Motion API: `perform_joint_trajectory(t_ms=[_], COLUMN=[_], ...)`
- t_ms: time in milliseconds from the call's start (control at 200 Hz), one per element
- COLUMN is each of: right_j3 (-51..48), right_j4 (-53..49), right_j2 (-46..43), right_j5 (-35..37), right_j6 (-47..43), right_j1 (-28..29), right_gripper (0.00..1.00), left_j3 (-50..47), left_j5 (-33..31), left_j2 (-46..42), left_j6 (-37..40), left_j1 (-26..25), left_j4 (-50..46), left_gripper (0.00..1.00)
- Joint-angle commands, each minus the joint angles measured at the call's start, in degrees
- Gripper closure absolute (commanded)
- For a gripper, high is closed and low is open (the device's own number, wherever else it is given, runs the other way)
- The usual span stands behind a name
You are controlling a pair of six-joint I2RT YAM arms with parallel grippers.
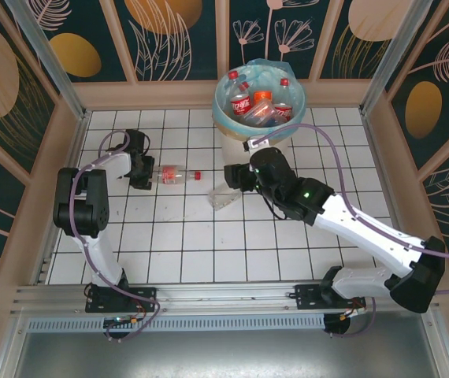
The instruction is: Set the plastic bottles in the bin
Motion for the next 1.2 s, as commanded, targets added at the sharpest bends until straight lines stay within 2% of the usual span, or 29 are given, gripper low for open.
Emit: perform_joint_trajectory(t_ms=[0,145,295,425,550,671,771,971,1041,1196], right_j3=[-0.3,0.9,3.1,2.4,-0.5,-2.3,-2.9,-2.9,-2.9,-3.0], right_j4=[0.8,-0.2,-2.2,0.3,4.9,8.2,9.1,5.0,3.7,1.9], right_j2=[-1.9,-2.8,-6.4,-13.6,-20.5,-25.0,-27.7,-29.9,-30.4,-30.6], right_j5=[0.8,1.7,5.7,12.3,19.3,24.4,26.5,29.0,29.0,28.9], right_j6=[-1.1,-2.3,-2.7,-3.4,-6.2,-9.2,-10.7,-9.9,-9.0,-7.9], right_j1=[-0.8,-1.1,-1.1,-1.1,-1.2,-1.1,-1.1,-1.2,-1.1,-1.1], right_gripper=[0.29,0.29,0.3,0.32,0.35,0.35,0.35,0.36,0.36,0.36], left_j3=[1.3,8.6,25.1,38.8,48.6,54.4,56.2,62.5,65.8,70.4], left_j5=[-5.9,-15.4,-26.6,-32.7,-32.3,-31.0,-31.3,-30.1,-29.9,-25.3], left_j2=[0.3,-4.2,-9.5,-12.6,-11.6,-8.5,-6.6,1.0,4.7,10.4], left_j6=[3.4,11.2,25.0,38.0,48.9,59.5,71.0,84.9,87.6,88.6], left_j1=[1.4,1.7,1.5,-1.8,-7.4,-15.5,-23.3,-34.0,-35.8,-37.8], left_j4=[-2.8,-5.7,-8.5,-6.6,-2.0,5.5,14.5,23.5,23.4,21.2], left_gripper=[0.47,0.5,0.53,0.54,0.54,0.54,0.54,0.54,0.53,0.53])
